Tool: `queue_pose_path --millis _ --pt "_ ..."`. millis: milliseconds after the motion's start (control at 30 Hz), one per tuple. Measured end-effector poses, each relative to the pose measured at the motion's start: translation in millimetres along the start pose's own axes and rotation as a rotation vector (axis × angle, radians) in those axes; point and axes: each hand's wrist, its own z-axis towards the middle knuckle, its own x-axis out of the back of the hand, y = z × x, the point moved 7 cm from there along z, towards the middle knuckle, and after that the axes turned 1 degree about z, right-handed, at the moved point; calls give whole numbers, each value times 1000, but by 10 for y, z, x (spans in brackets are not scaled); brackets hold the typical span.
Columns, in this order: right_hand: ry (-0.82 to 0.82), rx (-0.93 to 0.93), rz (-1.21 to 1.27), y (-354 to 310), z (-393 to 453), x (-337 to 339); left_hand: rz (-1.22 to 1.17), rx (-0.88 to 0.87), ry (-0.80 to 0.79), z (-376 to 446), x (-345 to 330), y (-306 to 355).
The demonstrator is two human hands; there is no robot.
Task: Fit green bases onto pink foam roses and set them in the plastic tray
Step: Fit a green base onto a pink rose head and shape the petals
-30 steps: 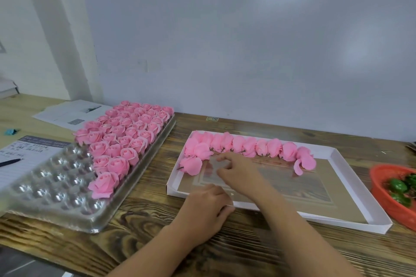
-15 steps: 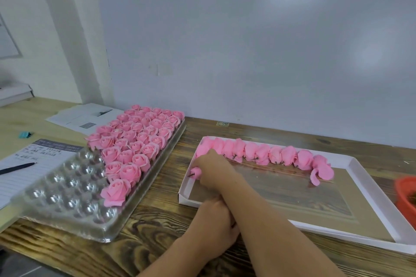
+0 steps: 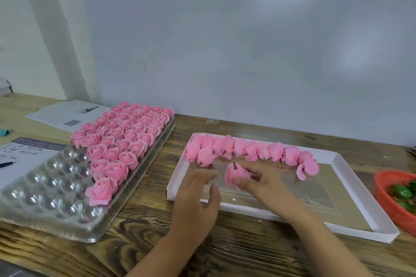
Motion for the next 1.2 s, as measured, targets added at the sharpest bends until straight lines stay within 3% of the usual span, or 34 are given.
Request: queue_pose_path --millis 67,233,667,967,1200 --pt "-3 -25 -15 50 -134 22 -42 105 -3 18 13 -46" --pt "27 -92 50 149 -273 -59 -243 404 -191 -62 -153 -199" --pt "37 -43 327 155 -294 -110 -449 548 -287 -132 -244 -277" --pt "12 -38 422 140 -299 -179 -404 448 -292 -107 -225 -218" --pt "95 -77 244 208 -309 -161 -460 495 -323 -147 -268 -237"
